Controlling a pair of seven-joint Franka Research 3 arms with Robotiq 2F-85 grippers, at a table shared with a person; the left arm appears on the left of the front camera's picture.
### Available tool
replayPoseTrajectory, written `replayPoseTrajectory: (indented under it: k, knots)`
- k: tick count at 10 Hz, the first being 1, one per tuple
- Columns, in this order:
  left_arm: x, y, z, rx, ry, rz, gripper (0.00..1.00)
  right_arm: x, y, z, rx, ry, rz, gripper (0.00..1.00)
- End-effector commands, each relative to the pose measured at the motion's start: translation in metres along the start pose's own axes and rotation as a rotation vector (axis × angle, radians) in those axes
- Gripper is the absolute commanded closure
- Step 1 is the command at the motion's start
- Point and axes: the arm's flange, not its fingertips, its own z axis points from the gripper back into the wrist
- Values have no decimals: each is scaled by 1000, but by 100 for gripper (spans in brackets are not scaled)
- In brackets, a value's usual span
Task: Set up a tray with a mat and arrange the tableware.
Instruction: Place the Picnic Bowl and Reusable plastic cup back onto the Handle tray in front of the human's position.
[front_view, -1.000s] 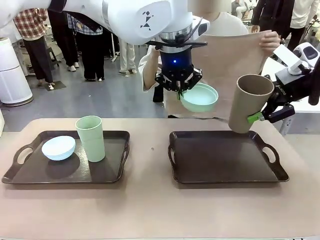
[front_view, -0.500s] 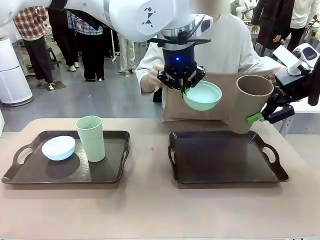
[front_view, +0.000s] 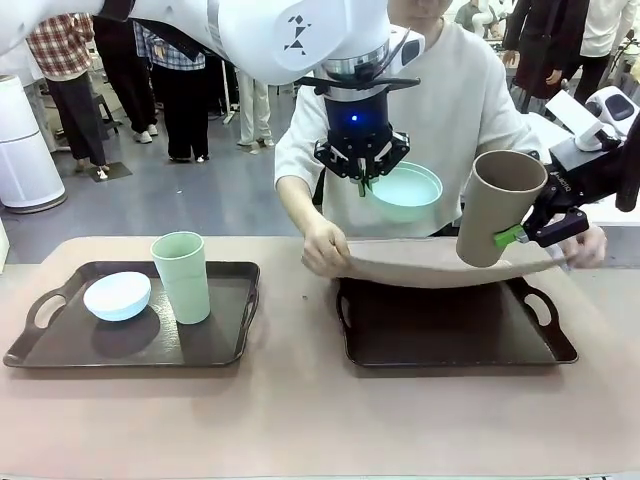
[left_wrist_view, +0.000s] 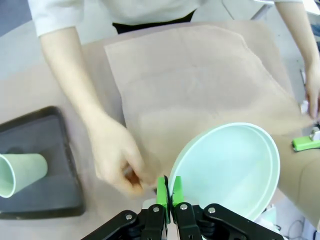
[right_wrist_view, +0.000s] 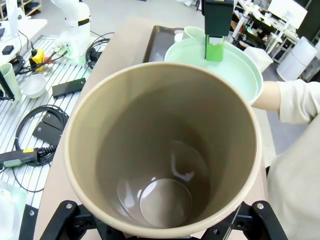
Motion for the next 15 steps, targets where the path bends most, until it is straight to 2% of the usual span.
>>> replayPoseTrajectory:
  k: [1, 15]
  knots:
    - [1, -1, 1, 0, -9, 1, 100, -1, -2, -1, 2, 0, 13, 76]
    - [1, -1, 1, 0, -9, 1, 100, -1, -2, -1, 2, 0, 13, 76]
